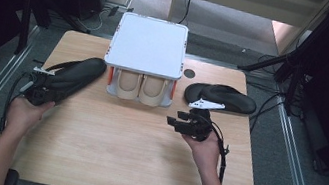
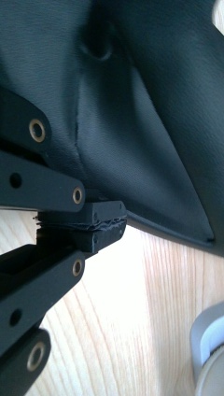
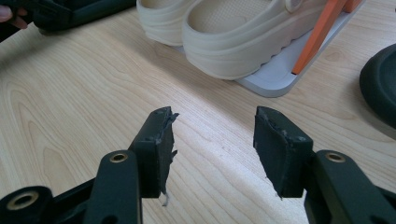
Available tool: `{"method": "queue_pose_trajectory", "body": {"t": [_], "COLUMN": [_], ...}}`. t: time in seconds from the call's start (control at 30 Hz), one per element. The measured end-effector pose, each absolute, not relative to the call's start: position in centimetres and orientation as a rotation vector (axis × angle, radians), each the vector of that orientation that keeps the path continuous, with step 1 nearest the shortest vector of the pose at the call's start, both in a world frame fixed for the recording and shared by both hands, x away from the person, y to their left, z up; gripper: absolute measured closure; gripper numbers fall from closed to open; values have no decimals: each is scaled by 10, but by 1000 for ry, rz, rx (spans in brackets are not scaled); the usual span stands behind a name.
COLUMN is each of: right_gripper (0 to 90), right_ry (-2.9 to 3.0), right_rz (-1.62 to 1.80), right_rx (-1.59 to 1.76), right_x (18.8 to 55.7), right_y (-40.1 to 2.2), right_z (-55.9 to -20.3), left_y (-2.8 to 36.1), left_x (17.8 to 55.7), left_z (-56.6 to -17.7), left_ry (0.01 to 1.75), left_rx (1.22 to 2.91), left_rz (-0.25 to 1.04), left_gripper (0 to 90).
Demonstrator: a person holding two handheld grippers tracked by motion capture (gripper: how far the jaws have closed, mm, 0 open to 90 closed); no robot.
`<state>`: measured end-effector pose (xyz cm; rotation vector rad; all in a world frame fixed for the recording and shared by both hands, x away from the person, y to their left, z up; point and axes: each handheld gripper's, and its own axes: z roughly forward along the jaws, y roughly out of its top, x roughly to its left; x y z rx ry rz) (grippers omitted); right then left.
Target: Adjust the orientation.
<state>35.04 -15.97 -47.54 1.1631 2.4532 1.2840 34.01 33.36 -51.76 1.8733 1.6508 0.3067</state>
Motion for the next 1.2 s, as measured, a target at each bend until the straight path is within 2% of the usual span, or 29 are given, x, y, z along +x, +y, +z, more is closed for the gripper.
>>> {"method": "queue_pose_trajectory", "body": {"t": [0.77,0.93,1.2], "right_gripper": [486,486,485], "right_ry": [2465,2460,2450], "right_rz": [1265,1263,1263], "right_rx": [1163,1172,1187], "right_x": [352,350,348], "right_y": [-158,-159,-162], "right_z": [-479,-479,-478], "left_y": [385,382,354], "left_x": [367,369,380], "left_z": [-522,-518,-496], "left_ry": [1737,1745,1638], "left_rx": [1740,1744,1795], "left_rz": [379,371,362], "left_gripper": [898,898,897]}}
